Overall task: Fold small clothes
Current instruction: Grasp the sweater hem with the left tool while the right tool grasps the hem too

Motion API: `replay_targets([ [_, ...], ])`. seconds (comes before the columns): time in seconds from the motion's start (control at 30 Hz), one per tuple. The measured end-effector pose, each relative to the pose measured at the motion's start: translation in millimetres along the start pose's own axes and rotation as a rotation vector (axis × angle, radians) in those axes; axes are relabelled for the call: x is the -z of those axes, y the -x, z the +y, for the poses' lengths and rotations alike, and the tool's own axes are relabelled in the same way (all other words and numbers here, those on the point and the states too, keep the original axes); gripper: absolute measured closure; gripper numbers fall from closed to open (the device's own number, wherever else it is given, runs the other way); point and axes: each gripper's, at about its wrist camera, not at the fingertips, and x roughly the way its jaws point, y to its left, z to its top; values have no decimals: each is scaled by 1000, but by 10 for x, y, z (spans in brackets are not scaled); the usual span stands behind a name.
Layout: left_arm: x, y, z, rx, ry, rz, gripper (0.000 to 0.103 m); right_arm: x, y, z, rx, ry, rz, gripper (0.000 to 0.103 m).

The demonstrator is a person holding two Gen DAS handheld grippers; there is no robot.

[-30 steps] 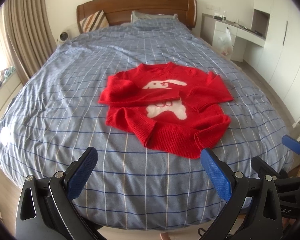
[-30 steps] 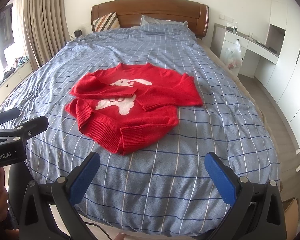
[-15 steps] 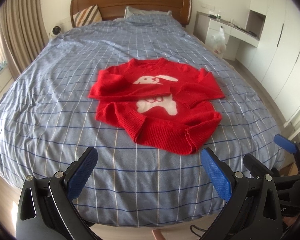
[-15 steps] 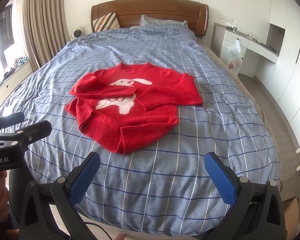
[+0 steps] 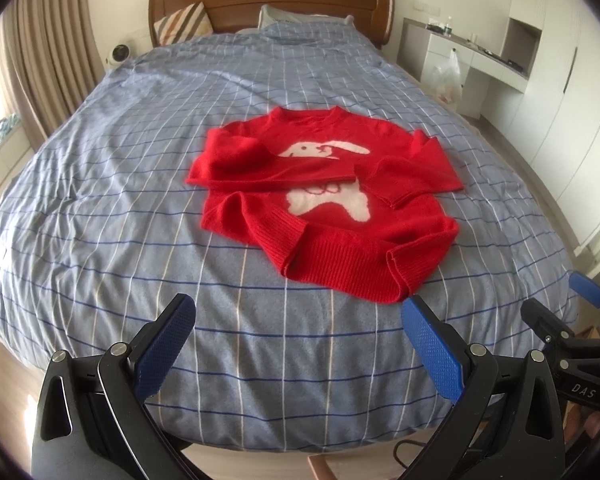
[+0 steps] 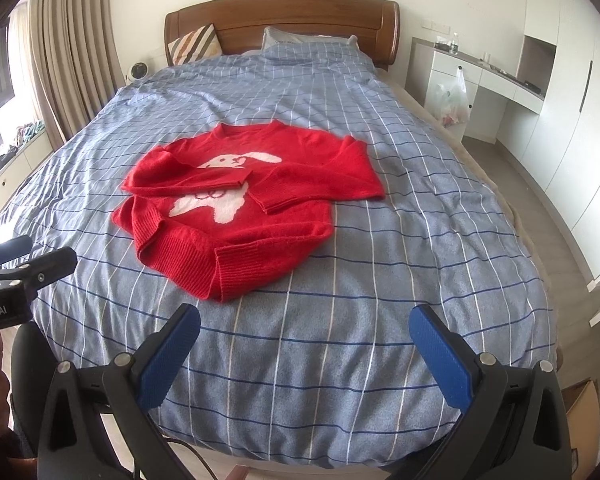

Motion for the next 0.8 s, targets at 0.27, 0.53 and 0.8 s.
replay_targets([
  [0.27,-195,-705,162,-64,-32,5,1,115,-350,-84,-22,-42,27,0],
  [0.53,-215,-1659,48,-85,-164,144,74,307,-652,-27,-46,-36,103,0],
  [0.8,64,-1152,437,90,52,97,97,176,-782,99,-215,-66,47,0],
])
